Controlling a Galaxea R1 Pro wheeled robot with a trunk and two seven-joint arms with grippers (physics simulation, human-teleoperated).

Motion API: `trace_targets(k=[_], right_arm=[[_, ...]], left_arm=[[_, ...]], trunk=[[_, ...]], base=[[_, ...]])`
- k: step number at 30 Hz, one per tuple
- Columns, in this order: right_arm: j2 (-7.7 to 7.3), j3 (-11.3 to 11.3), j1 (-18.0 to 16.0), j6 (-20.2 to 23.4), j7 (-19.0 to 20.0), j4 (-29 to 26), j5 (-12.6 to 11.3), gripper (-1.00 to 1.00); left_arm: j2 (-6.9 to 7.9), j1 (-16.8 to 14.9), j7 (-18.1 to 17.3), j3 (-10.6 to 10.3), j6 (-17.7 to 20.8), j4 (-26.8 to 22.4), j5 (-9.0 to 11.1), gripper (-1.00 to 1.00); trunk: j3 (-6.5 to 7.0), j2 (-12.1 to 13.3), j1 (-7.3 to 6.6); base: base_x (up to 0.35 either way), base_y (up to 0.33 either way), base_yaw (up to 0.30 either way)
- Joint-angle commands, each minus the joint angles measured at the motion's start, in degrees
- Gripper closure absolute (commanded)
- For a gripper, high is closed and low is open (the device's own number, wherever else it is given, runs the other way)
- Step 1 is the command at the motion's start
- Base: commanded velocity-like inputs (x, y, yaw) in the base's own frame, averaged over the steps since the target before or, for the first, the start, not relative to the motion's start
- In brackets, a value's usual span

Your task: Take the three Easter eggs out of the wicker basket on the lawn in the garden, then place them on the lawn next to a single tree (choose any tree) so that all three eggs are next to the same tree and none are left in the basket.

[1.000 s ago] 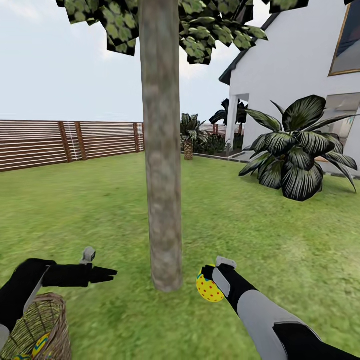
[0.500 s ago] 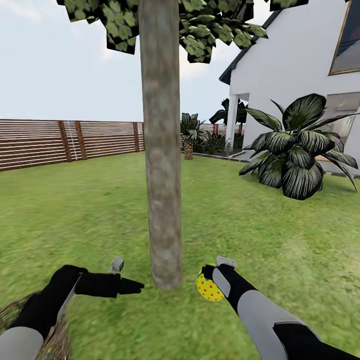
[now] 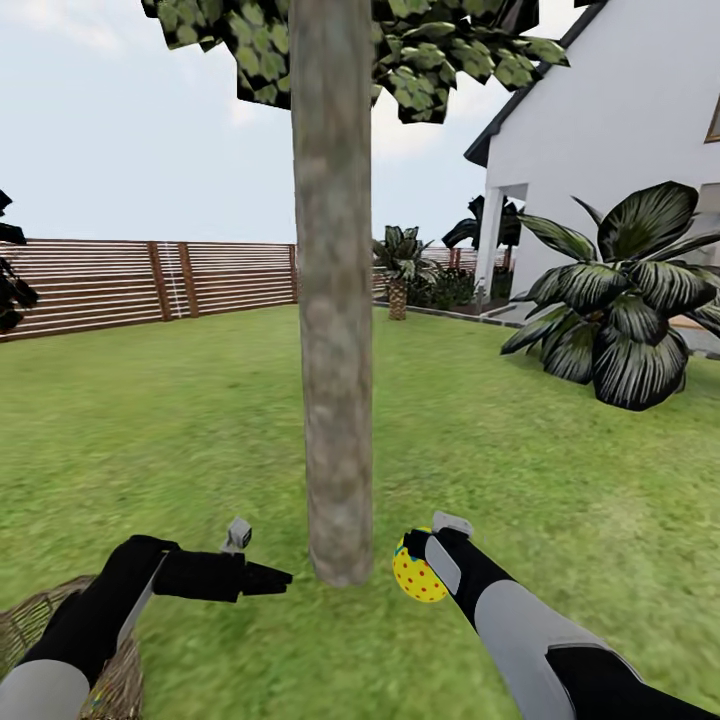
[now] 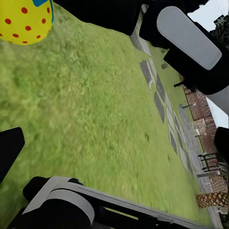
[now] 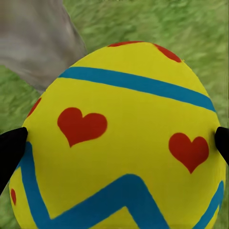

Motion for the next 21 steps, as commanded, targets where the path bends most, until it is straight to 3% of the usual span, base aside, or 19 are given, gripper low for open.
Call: trace_targets(k=[1, 12, 21], right_arm=[[0.02, -0.16, -0.01, 0.35, -0.20, -0.16, -0.16, 1.00], [0.02, -0.16, -0.01, 0.40, -0.14, -0.16, -0.16, 1.00], [0.02, 0.60, 0.01, 0.40, -0.19, -0.16, 0.86, 1.00]], left_arm=[[-0.03, -0.06, -0.26, -0.14, 0.63, -0.01, -0.19, -1.00], [-0.14, -0.06, -0.26, -0.13, 0.67, -0.01, -0.36, -1.00], [-0.14, -0.02, -0.26, -0.05, 0.62, -0.01, 0.06, -1.00]], trunk=[[-0.06, -0.03, 0.01], [-0.06, -0.03, 0.01], [-0.22, -0.83, 0.45]], base=[[0.067, -0.324, 0.147], [0.010, -0.320, 0.018], [0.013, -0.015, 0.150]])
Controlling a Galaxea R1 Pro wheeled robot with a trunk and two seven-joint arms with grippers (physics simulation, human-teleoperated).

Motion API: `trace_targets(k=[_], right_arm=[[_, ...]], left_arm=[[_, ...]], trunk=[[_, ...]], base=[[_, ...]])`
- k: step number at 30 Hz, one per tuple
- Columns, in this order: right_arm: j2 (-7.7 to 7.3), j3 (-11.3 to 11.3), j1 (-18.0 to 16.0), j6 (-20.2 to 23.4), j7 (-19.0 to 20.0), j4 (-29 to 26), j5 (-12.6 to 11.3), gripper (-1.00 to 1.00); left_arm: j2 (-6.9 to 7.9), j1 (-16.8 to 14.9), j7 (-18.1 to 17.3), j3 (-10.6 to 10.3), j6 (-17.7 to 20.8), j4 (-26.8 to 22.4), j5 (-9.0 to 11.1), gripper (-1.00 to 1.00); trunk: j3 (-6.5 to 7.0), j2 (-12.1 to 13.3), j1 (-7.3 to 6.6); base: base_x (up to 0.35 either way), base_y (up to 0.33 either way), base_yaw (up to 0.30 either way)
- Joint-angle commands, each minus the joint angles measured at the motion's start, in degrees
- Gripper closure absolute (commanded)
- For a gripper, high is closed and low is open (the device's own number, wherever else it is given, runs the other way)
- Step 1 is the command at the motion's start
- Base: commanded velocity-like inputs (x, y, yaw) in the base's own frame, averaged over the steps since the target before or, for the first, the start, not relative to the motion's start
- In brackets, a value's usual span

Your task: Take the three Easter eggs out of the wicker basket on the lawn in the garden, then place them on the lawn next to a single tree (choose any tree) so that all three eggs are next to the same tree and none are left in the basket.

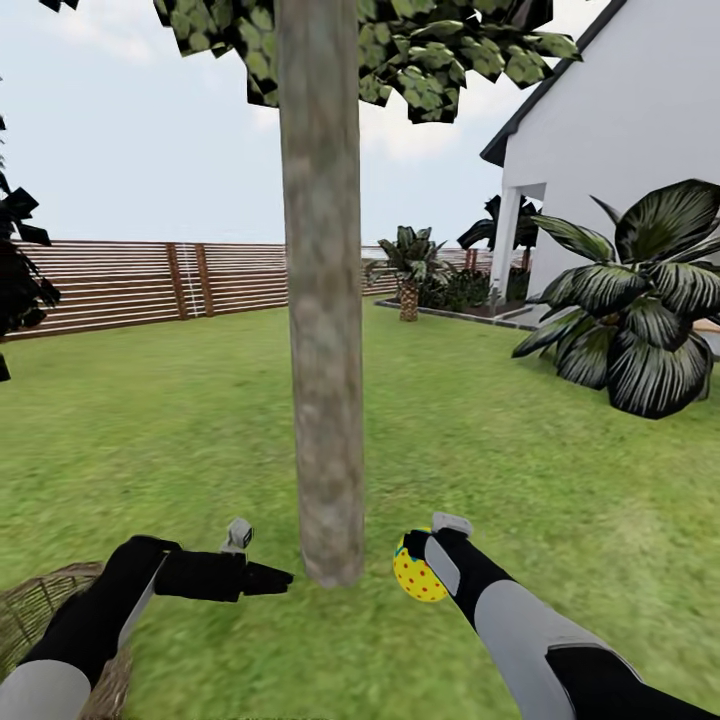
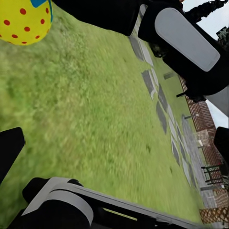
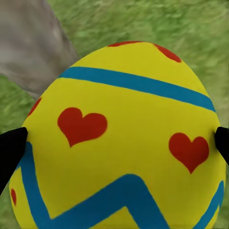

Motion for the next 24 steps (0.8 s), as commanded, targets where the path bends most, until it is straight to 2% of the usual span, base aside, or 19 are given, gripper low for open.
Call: trace_targets(k=[1, 11, 18, 21, 24], right_arm=[[0.02, 0.44, -0.02, 0.30, -0.27, -0.15, -0.20, 1.00], [0.02, 1.25, -0.01, 0.22, -0.25, -0.15, -0.10, 1.00], [0.02, 1.90, -0.01, 0.21, -0.25, -0.15, -0.10, 1.00], [0.02, 1.96, -0.01, 0.21, -0.24, -0.15, -0.10, 1.00], [0.02, 1.97, -0.01, 0.21, -0.20, -0.15, -0.10, 1.00]], left_arm=[[0.04, -0.03, -0.27, -0.14, 0.62, 0.00, -0.06, -1.00], [0.04, -0.01, -0.27, -0.14, 0.65, 0.00, -0.11, -1.00], [-0.01, -0.01, -0.27, -0.14, 0.65, 0.00, -0.51, -1.00], [-0.68, -0.01, -0.27, -0.14, 0.65, 0.00, -0.67, -1.00], [-2.06, -0.01, -0.27, -0.14, 0.65, 0.00, -0.82, -1.00]], trunk=[[-0.22, -0.45, 0.22], [-1.98, -4.46, 2.42], [-3.07, -7.26, 3.95], [-3.59, -8.47, 4.61], [-4.12, -9.67, 5.27]], base=[[0.000, 0.000, 0.171], [0.000, 0.000, 0.032], [0.000, 0.000, 0.244], [0.000, 0.000, 0.112], [0.000, 0.000, 0.018]])
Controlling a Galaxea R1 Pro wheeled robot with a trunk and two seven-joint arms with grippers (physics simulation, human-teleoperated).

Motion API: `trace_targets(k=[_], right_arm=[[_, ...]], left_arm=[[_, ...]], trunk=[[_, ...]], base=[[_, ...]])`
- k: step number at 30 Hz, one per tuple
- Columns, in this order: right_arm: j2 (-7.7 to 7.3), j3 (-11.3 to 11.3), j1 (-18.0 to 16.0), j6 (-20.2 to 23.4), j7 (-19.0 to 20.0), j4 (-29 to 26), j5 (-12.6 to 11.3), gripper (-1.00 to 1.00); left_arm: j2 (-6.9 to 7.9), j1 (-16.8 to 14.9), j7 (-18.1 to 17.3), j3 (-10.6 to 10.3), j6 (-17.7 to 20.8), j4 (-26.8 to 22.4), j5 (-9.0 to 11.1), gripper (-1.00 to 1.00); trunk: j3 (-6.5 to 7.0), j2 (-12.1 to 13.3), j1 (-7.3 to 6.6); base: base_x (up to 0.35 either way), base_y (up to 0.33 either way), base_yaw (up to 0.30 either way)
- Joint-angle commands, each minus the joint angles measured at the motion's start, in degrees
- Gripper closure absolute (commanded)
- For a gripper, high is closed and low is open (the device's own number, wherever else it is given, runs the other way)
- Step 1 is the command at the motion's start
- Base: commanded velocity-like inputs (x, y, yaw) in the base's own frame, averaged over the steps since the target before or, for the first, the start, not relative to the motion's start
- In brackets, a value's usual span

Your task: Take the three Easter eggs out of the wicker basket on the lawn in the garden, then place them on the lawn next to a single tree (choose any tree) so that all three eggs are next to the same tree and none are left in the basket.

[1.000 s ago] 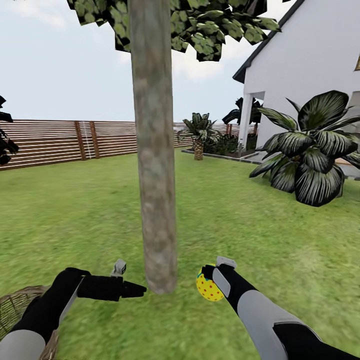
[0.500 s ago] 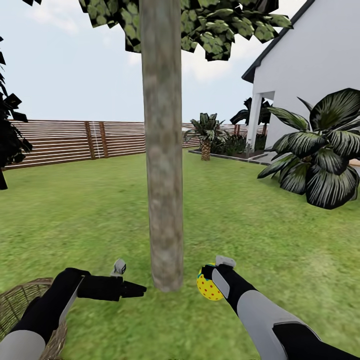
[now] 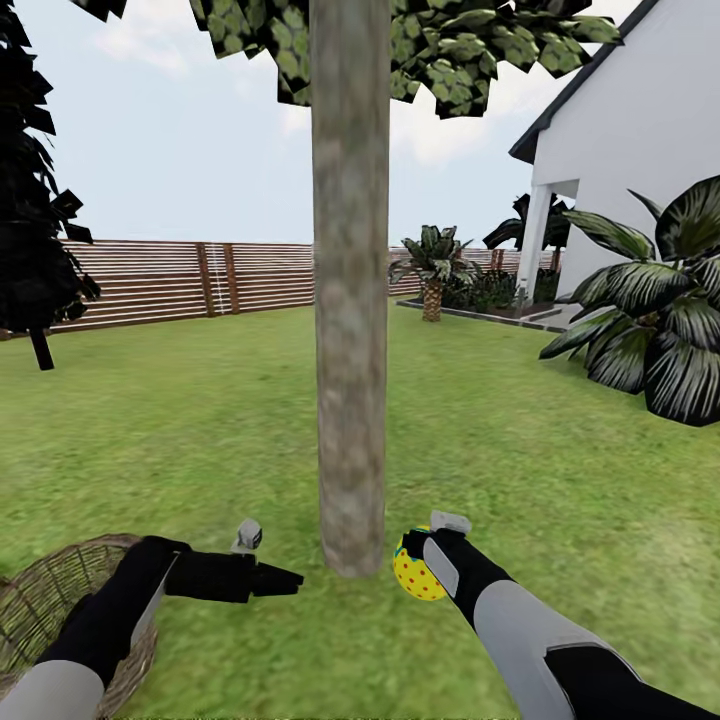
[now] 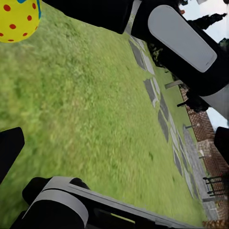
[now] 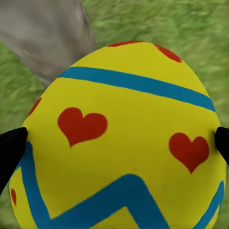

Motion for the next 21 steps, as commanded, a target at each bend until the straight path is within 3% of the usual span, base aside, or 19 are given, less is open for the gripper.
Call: trace_targets(k=[1, 7, 15, 21], right_arm=[[0.01, 0.11, -0.02, 0.27, -0.31, -0.12, -0.40, 1.00], [0.01, 0.11, -0.02, -0.38, -0.29, -0.12, -0.45, 1.00], [0.01, 0.16, 0.07, -0.87, -0.29, -0.12, -0.49, 1.00], [0.01, 1.46, 0.07, -0.88, -0.29, -0.12, -0.49, 1.00]], left_arm=[[-0.16, -0.04, -0.30, -0.11, 0.60, -0.03, -0.15, -1.00], [-2.74, 0.09, 0.72, -0.27, 0.52, -0.01, -0.02, -1.00], [-2.91, 0.14, 0.84, -0.24, 0.45, 0.00, -0.08, -1.00], [-2.94, 0.14, 0.85, -0.26, 0.44, -0.01, -0.08, -1.00]], trunk=[[-0.25, -0.45, 0.22], [-1.32, -2.85, 1.54], [-2.76, -6.06, 3.29], [-3.84, -8.47, 4.61]], base=[[0.000, 0.000, 0.005], [0.000, 0.000, 0.001], [0.000, 0.000, 0.000], [0.000, 0.000, 0.000]])
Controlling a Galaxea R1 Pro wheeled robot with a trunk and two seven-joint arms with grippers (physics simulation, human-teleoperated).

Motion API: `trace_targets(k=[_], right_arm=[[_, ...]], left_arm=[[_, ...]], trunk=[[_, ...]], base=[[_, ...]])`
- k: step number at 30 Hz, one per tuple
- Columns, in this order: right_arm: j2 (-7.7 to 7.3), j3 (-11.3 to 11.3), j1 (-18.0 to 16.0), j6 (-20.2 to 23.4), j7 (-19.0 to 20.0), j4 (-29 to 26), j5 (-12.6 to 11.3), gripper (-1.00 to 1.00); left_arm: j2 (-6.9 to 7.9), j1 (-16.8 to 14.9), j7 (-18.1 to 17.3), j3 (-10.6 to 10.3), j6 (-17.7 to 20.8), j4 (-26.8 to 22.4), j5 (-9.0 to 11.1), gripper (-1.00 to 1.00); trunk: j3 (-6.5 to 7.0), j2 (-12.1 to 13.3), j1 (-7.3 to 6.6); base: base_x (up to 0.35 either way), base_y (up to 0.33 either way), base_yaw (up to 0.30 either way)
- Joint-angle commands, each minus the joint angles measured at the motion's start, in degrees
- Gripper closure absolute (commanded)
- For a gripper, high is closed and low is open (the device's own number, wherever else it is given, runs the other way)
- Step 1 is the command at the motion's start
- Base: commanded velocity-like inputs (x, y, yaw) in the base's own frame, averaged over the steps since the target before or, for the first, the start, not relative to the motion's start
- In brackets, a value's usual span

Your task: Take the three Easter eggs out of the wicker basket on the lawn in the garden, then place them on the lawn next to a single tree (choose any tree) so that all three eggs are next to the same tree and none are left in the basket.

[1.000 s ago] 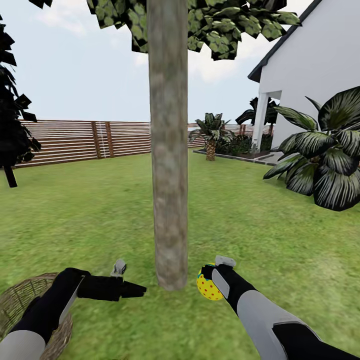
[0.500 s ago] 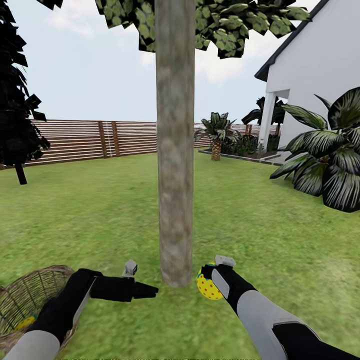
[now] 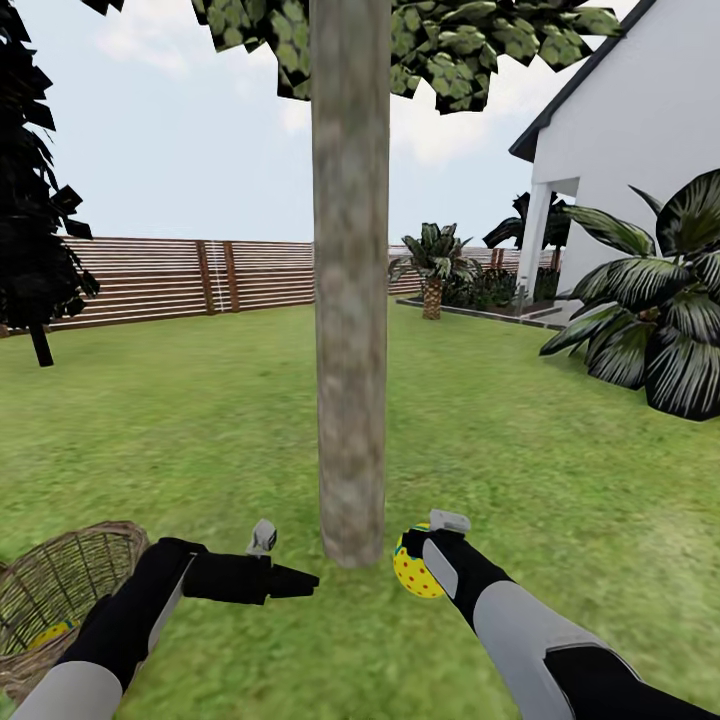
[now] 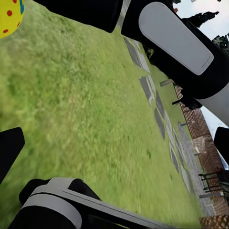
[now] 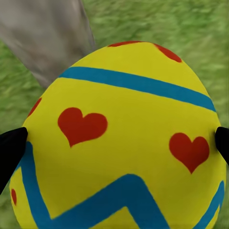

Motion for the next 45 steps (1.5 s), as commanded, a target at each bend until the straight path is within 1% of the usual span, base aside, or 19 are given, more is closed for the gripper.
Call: trace_targets(k=[1, 7, 9, 13, 15, 44, 45], right_arm=[[0.00, 0.26, -0.02, 0.27, -0.36, -0.12, -0.46, 1.00], [0.00, 0.37, -0.02, 0.46, -0.29, -0.08, -0.52, 1.00], [0.00, 0.34, -0.06, 1.25, -0.28, 0.13, -0.58, 1.00], [0.00, 0.22, -0.10, 7.38, -0.37, 0.31, -0.76, 1.00], [0.00, 0.19, -0.10, 8.49, -0.43, 0.31, -0.80, 1.00], [0.00, 0.20, -0.11, 8.23, -0.54, 0.32, -0.55, 1.00], [0.00, 0.20, -0.11, 8.21, -0.54, 0.32, -0.55, 1.00]], left_arm=[[0.05, -0.04, -0.26, -0.12, 0.59, -0.03, -0.14, -1.00], [0.10, -0.04, -0.25, -0.05, 0.59, -0.03, -0.14, -1.00], [0.14, -0.05, -0.22, -0.05, 0.59, -0.02, -0.14, -1.00], [0.18, -0.05, -0.14, -0.05, 0.59, -0.02, -0.14, -1.00], [0.19, -0.05, -0.13, -0.05, 0.59, -0.03, -0.14, -1.00], [0.30, -0.02, -0.30, -0.05, 0.59, -0.04, -0.22, -1.00], [0.31, -0.01, -0.30, -0.05, 0.59, -0.03, -0.22, -1.00]], trunk=[[-0.25, -0.44, 0.22], [-1.33, -2.85, 1.53], [-1.68, -3.65, 1.97], [-2.40, -5.26, 2.85], [-2.76, -6.06, 3.29], [-7.97, -17.69, 9.66], [-8.19, -17.70, 9.69]], base=[[0.000, 0.000, 0.000], [0.000, 0.000, 0.000], [0.000, 0.000, 0.000], [0.000, 0.000, 0.000], [0.000, 0.000, 0.000], [0.000, 0.000, 0.000], [0.000, 0.000, 0.000]])
